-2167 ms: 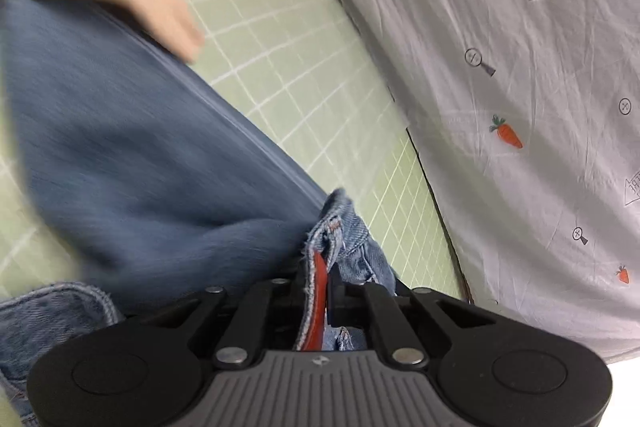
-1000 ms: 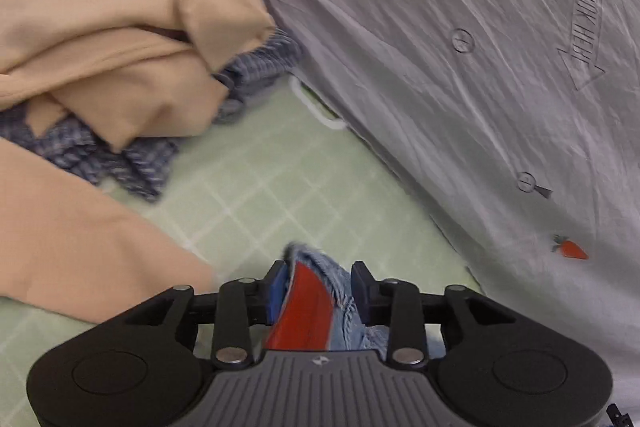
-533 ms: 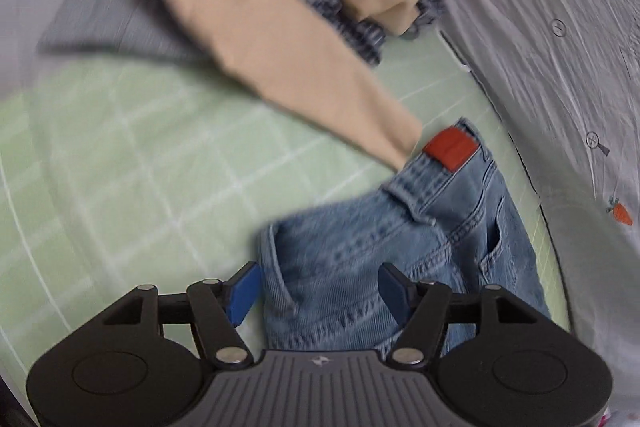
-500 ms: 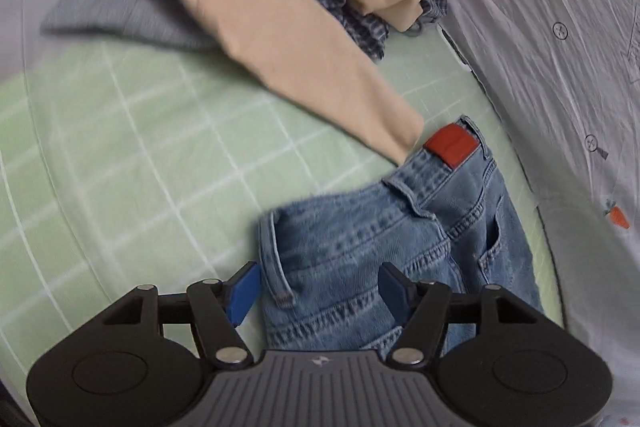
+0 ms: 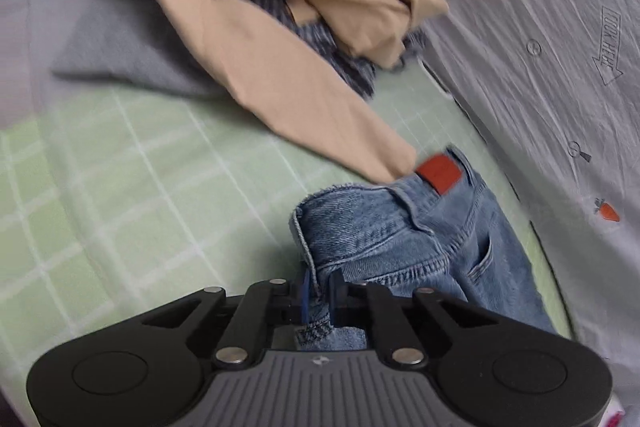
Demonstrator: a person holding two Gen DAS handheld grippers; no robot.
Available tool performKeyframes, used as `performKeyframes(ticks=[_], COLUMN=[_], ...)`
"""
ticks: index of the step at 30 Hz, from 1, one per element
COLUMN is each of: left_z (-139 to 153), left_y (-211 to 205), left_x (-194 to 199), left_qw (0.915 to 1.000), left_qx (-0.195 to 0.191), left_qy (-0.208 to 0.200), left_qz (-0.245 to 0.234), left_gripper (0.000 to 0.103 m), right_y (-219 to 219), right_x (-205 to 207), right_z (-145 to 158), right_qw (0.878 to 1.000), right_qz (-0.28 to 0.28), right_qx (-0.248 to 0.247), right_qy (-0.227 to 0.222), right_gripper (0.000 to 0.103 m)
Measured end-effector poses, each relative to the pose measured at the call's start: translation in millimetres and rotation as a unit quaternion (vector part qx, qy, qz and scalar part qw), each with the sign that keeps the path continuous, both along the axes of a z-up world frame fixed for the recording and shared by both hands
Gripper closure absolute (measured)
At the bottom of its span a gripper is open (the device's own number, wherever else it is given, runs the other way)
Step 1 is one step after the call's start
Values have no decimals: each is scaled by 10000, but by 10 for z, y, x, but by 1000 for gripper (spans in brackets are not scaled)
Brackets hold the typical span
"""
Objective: Fold clothes
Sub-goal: 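Move the open right gripper over the jeans toward a leg hem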
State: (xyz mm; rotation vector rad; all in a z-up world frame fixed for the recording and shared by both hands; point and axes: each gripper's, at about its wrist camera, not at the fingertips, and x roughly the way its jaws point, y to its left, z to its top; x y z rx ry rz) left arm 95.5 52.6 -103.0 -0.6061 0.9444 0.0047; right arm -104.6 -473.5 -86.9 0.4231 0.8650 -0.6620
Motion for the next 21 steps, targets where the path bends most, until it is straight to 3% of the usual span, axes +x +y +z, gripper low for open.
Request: performKeyframes(ticks=[6,11,14,16,18,19,21], left_z=[57,0,98,182,273,320,388], left_y=[367,545,481,416,317,252,55], left_x=[-210,-328,-370,-419,-486,-523,-589], left_qw=[9970,9971,9957,9943,9926,9924,9925], left_qx=[664,439,662,747,807,826,951], left_qy=[-132,42,21,-51,-208,-320,-426], left_qz=[377,622,654,763,881,859,644], left_gripper=[93,86,80,52,40,38,30], right_y=[170,172,133,79,6,-34,-125], right_x=[-101,-239,-366,-464,-563,-613,-709], right_z=[-118,-179,-189,-200,-225,-239,-270], right_qw=[9992,9986,9985,9984,9982,9980,9976], right_qz=[143,84,25,-12,-55,-77,-107], right_qx=[354,485,487,497,537,560,591], right_qy=[125,218,240,258,276,296,341], right_gripper=[7,6,4,4,3,2,2])
